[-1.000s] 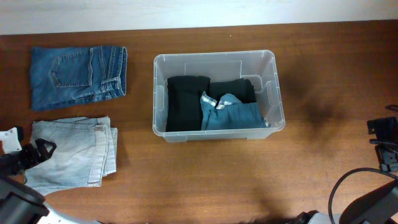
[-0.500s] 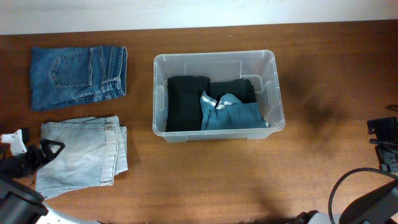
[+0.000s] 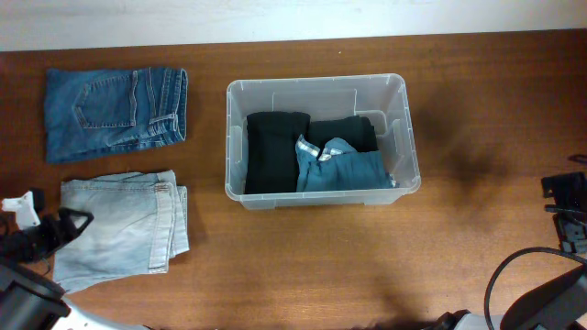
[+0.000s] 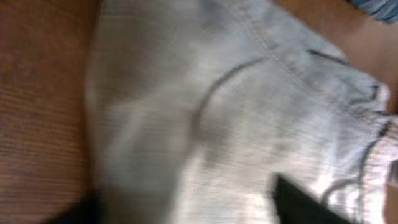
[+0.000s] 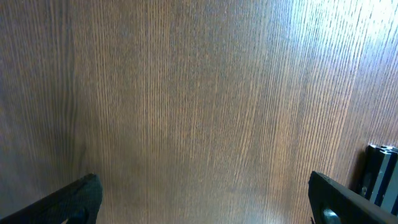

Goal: Pack container
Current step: 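Grasp the light-blue jeans with the left gripper and lift it, then carry the light-blue jeans over the container with the left gripper, then lower the light-blue jeans into the container and release, then withdraw the left gripper toward the dark-blue jeans at top left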

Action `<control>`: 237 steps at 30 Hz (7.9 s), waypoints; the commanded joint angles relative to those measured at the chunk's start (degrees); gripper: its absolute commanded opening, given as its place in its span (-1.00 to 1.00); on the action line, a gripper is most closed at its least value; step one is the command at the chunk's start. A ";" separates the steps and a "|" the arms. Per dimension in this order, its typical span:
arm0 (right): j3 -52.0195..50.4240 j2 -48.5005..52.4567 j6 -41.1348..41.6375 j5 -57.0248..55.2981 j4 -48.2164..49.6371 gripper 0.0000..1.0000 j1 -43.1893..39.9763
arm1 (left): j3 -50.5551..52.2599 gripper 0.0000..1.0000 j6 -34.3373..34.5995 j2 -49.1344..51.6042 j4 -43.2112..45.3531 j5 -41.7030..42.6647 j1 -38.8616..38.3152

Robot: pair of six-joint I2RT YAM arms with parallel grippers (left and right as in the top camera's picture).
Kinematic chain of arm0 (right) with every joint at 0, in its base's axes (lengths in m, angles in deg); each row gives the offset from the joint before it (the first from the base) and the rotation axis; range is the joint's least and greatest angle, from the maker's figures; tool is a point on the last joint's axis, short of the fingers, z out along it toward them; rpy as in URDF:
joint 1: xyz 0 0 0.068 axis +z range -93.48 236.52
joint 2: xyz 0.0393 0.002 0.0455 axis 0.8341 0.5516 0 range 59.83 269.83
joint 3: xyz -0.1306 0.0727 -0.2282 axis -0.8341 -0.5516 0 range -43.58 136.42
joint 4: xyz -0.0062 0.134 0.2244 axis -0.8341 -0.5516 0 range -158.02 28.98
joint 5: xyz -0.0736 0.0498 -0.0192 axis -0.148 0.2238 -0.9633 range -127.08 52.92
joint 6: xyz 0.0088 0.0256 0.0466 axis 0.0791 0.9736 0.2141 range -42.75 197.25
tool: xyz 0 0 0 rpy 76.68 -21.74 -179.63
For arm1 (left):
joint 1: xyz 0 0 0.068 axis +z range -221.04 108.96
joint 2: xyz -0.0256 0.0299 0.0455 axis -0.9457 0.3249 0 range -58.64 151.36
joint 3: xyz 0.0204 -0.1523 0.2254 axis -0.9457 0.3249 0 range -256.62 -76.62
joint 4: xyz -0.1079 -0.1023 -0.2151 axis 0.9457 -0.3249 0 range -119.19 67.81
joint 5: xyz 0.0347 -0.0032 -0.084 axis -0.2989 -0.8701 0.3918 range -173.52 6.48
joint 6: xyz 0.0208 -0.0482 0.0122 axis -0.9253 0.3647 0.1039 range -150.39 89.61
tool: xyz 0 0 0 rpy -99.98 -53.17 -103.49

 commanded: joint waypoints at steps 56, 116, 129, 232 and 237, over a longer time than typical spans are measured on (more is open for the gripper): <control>-0.11 -0.55 0.44 -0.74 -0.02 0.97 -0.31 | -50.62 -0.99 52.59 -20.48 -0.31 -14.34 -62.75; -0.11 -0.55 0.44 -0.74 -0.02 0.97 -0.31 | -50.51 -0.99 106.05 -1.29 9.33 -30.49 -96.78; -0.11 -0.55 0.44 -0.74 -0.02 0.97 -0.31 | -50.60 -0.99 106.03 0.72 18.14 -30.64 -97.55; -0.11 -0.55 0.44 -0.74 -0.02 0.97 -0.31 | -50.82 0.98 53.22 2.27 -3.50 -63.04 -46.40; -0.11 -0.55 0.44 -0.74 -0.02 0.97 -0.31 | -50.77 0.38 53.20 3.80 -5.95 -50.75 -38.03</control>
